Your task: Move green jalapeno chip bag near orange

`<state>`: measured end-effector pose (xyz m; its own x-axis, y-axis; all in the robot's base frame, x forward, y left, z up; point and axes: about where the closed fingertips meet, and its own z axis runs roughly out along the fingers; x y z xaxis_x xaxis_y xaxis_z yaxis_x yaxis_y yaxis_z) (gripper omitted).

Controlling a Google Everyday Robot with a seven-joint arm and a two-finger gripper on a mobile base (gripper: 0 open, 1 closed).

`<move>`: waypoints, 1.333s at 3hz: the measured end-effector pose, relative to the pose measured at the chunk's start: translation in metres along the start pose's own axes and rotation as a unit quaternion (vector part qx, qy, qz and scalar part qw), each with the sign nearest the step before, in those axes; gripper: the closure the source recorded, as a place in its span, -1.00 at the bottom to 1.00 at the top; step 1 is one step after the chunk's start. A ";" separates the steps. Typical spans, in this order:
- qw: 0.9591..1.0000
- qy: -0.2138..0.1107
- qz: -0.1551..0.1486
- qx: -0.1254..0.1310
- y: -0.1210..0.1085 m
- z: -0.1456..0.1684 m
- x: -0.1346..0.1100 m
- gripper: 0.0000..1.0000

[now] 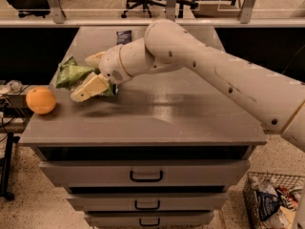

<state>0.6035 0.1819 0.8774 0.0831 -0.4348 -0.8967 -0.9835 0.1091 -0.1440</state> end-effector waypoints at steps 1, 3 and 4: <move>1.000 0.000 0.000 0.000 0.000 0.000 0.000 -1.00; 0.999 0.002 -0.005 0.048 -0.021 -0.030 0.000 -1.00; 0.994 0.012 -0.027 0.105 -0.044 -0.070 -0.001 -1.00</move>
Offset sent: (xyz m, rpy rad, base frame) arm 0.0090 -0.0148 0.0093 0.0156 -0.0196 -0.0380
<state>0.6358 0.1146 0.9141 0.1284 -0.4656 -0.8756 -0.9225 0.2681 -0.2778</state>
